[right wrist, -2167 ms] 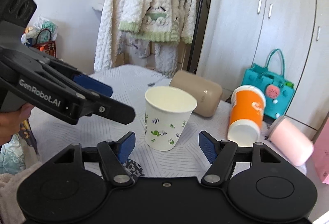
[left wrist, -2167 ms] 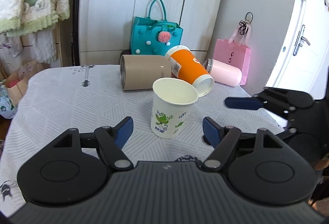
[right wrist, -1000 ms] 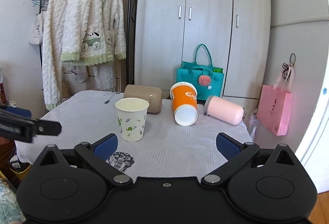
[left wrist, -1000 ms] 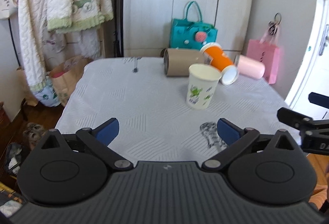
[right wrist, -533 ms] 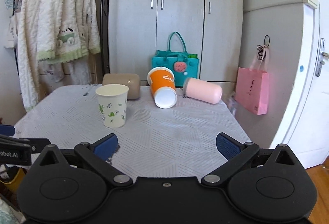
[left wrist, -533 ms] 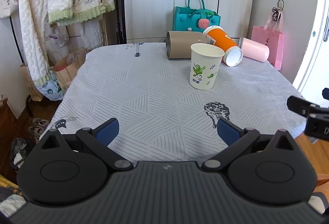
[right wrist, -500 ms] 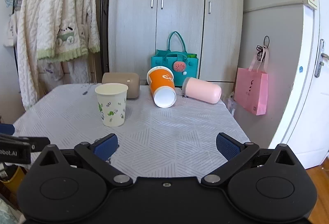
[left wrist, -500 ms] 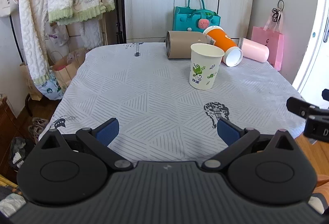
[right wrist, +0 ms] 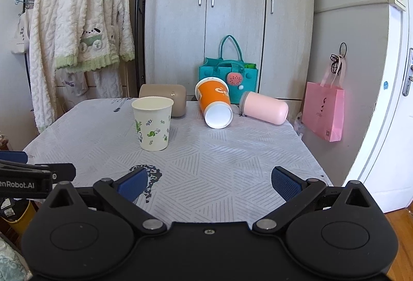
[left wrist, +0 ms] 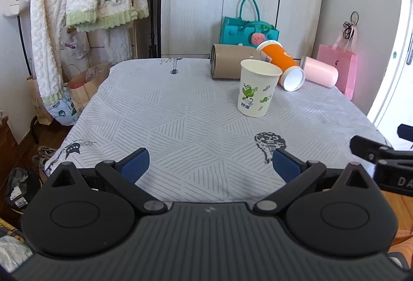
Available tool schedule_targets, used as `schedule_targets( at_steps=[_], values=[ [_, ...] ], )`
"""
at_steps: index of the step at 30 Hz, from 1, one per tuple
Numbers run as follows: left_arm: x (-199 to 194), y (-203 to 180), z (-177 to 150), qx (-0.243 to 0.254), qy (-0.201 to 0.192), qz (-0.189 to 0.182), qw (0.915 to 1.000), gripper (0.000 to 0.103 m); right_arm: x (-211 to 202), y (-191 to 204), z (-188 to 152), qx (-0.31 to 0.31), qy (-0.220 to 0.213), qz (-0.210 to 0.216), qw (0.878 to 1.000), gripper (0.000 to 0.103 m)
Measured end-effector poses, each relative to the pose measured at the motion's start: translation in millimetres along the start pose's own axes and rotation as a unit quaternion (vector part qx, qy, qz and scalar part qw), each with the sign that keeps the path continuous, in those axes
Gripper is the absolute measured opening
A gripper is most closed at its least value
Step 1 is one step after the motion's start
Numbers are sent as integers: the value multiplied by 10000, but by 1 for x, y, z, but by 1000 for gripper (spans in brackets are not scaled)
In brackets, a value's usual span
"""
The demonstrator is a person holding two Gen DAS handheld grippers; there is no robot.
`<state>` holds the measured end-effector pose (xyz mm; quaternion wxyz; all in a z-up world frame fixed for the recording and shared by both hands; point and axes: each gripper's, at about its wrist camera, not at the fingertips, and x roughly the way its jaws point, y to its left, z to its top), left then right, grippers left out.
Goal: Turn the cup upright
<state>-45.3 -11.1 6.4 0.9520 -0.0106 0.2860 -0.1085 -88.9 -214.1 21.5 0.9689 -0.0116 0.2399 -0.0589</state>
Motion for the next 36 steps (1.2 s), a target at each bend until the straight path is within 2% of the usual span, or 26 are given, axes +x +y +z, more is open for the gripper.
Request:
schedule_targets(
  at_steps=[11, 17, 36],
  values=[
    [2, 0, 1, 152, -74, 140, 9998, 103, 7, -2, -1, 110, 24, -6, 9999, 103],
    [2, -1, 8, 183, -84, 72, 9998, 103, 7, -7, -1, 177, 12, -102, 9998, 103],
    [3, 1, 8, 155, 28, 165, 9997, 103, 4, -10, -1, 210, -55, -214, 9995, 103]
  ],
)
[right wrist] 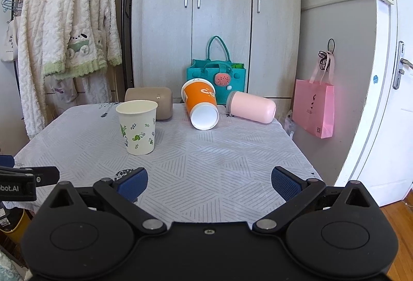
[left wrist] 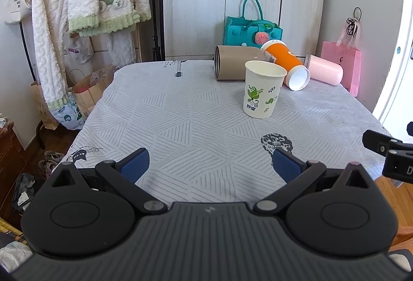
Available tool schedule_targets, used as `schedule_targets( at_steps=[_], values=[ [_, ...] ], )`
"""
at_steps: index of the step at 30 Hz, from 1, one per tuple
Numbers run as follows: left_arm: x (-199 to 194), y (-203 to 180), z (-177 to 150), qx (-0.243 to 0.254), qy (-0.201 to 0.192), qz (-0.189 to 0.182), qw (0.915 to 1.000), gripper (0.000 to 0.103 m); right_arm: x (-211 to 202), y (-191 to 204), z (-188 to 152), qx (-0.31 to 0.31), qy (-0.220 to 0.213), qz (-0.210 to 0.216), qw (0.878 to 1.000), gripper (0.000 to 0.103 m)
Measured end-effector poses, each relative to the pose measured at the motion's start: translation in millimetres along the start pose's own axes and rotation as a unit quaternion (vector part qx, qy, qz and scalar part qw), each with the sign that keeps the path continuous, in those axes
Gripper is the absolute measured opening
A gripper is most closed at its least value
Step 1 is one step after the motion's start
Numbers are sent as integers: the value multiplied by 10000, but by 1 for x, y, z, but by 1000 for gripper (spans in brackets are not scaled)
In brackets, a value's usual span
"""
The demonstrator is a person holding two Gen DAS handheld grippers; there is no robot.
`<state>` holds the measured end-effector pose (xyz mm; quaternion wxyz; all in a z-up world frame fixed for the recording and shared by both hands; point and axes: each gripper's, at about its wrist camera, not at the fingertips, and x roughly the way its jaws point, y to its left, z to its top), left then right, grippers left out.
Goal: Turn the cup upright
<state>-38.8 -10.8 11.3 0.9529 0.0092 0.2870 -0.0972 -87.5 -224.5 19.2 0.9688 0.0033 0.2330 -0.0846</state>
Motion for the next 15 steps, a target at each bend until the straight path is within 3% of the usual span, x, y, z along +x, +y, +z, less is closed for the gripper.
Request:
schedule_targets(
  at_steps=[15],
  values=[
    [-1, -1, -1, 41, -7, 28, 10000, 103, 0, 0, -1, 5, -3, 0, 10000, 103]
  ],
)
